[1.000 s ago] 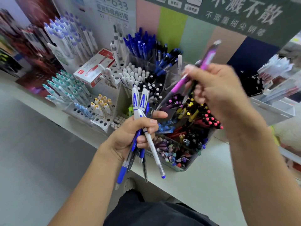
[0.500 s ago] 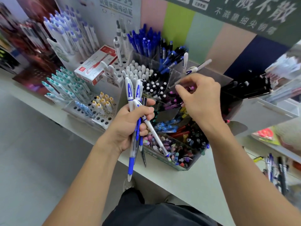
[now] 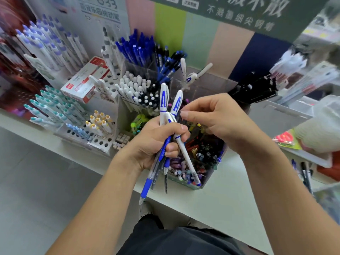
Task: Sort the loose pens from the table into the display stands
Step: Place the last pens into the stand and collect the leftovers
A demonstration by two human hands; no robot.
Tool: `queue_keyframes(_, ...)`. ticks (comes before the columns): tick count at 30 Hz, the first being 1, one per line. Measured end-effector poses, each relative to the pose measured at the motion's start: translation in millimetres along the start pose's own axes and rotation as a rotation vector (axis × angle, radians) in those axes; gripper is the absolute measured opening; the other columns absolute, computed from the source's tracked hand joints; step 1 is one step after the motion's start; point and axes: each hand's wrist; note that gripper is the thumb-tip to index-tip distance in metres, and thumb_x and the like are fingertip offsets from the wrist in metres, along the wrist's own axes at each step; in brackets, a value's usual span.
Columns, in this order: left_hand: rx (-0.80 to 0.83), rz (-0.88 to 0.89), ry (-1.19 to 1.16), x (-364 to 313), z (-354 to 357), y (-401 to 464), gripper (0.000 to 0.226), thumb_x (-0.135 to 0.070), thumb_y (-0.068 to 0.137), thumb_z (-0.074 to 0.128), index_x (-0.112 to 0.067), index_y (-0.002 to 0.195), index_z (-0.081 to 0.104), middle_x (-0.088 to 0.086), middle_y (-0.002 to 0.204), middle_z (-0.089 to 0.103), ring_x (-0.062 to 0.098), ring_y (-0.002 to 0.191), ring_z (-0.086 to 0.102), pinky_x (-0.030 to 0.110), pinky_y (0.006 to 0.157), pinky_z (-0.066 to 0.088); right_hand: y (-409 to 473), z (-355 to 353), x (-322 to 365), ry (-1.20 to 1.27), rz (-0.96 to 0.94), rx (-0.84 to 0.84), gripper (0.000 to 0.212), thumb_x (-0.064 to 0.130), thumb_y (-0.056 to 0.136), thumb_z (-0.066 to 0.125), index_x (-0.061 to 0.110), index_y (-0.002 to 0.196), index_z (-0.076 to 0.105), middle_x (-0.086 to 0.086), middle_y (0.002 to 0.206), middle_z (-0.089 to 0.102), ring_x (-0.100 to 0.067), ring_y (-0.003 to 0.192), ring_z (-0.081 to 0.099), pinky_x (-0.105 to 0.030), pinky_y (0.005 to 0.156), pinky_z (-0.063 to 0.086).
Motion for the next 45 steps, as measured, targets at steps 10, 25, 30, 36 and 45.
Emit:
queue_keyframes(10, 0.052, -0.019, 0.043, 7, 21, 10, 0.021, -0.009, 0.081, 0.060, -0.010, 0.078, 0.039, 0.006, 0.061, 0.053, 0.006, 0.032, 0.035, 0.014, 0.034, 0.030, -10, -37, 10, 0.279, 0.041, -0.224, 0.018, 0.004, 0.101, 0.053, 0.008, 0.084, 0.058, -0.010, 0.070, 0.059, -0.014, 0.049, 0.054, -0.020, 0.037, 0.039)
queue_keyframes(25, -0.473, 0.244, -0.082, -3, 20, 25, 0.023, -0.005, 0.096, 0.059, -0.010, 0.077, 0.048, 0.001, 0.060, 0.052, 0.007, 0.038, 0.037, 0.019, 0.035, 0.032, 3, -76, 8, -0.453, -0.525, -0.752, 0.013, 0.015, 0.099, 0.051, 0.004, 0.104, 0.057, -0.007, 0.080, 0.065, -0.017, 0.064, 0.057, -0.028, 0.062, 0.047)
queue_keyframes(30, -0.680, 0.370, -0.123, -5, 19, 26, 0.020, -0.010, 0.095, 0.067, -0.009, 0.086, 0.049, 0.002, 0.061, 0.053, 0.010, 0.041, 0.041, 0.022, 0.040, 0.037, 10, -74, -14, -0.656, -0.344, -0.644, 0.015, 0.021, 0.094, 0.061, 0.011, 0.101, 0.070, -0.002, 0.087, 0.067, -0.019, 0.078, 0.057, -0.034, 0.078, 0.048)
queue_keyframes(36, -0.781, 0.453, -0.252, -12, 19, 22, 0.021, -0.011, 0.096, 0.067, -0.009, 0.084, 0.049, 0.001, 0.062, 0.053, 0.010, 0.042, 0.043, 0.024, 0.043, 0.039, -22, -69, 11, -0.740, -0.360, -0.695, 0.027, 0.038, 0.092, 0.062, 0.018, 0.104, 0.077, -0.006, 0.100, 0.070, -0.025, 0.094, 0.061, -0.034, 0.087, 0.045)
queue_keyframes(45, -0.826, 0.481, -0.235, -8, 20, 21, 0.017, -0.017, 0.096, 0.066, -0.007, 0.094, 0.052, -0.003, 0.065, 0.058, 0.014, 0.053, 0.051, 0.031, 0.056, 0.047, -37, 17, 3, -0.755, -0.209, -0.002, 0.022, 0.044, 0.088, 0.073, 0.024, 0.080, 0.068, 0.010, 0.070, 0.063, -0.010, 0.068, 0.058, -0.036, 0.068, 0.053)
Point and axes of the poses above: each hand's wrist, its own y-axis towards the middle knuckle, its own z-axis out of the palm, x = y × z
